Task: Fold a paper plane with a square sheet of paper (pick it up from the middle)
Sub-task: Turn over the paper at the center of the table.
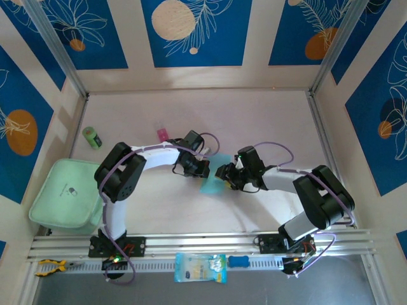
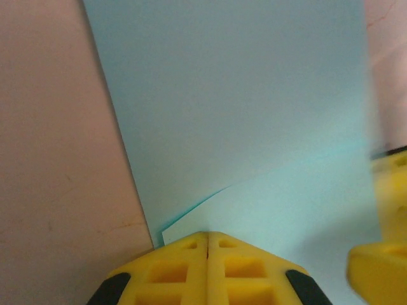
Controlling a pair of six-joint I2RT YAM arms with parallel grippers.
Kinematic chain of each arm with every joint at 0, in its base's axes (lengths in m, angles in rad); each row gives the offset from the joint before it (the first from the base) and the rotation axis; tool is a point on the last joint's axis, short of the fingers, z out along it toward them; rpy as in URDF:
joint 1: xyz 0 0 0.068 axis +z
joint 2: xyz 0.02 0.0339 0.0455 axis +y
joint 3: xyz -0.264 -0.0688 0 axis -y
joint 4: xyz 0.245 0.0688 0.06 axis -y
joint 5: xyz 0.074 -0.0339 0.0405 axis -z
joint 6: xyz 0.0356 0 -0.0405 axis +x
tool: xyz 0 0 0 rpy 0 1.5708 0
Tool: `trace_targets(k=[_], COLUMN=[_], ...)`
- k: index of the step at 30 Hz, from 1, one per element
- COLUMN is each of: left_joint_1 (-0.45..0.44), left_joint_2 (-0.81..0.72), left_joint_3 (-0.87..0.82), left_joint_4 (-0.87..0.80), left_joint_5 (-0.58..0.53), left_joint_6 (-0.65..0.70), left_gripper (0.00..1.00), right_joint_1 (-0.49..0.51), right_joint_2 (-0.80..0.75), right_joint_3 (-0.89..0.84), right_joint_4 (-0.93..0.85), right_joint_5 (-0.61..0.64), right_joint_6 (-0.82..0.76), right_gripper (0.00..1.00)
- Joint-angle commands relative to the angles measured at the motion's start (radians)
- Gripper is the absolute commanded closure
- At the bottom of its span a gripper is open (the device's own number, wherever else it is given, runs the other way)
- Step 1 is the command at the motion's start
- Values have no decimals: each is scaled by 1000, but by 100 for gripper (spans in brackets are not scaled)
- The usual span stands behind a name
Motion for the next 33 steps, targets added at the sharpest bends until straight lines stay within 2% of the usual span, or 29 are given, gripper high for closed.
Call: trace_targets(k=[1,7,16,21,25,29,33], left_joint_1=[-6,-7,-7,-6,-6,-7,-6], left_joint_2=[-1,-7,-18,-23,-42,-66,-107], left_joint_3=[-38,-46,-68,-66,-71,-77,-89], left_joint_4=[-35,-6,15,19,22,21,33], left_joint_5=[-11,4,8,10,9,0,-9], left_joint_6=[-8,-33,-52,-58,-63,-69,-85], left_gripper=[96,96,95,94,93,91,87], right_joint_1=[-22,-64,-90,-96,-104,-112,-118], right_joint_2=[19,73,92,105,108,104,81], right_joint_3=[-2,31,6,-5,-18,-20,-7], right_joint_4=[47,73,105,124,144,146,127], right_joint_5=[-41,-108,-97,-98,-99,-105,-128], right_joint_6=[-34,-72,-64,-71,-74,-81,-97], right_gripper=[52,52,56,63,74,80,88])
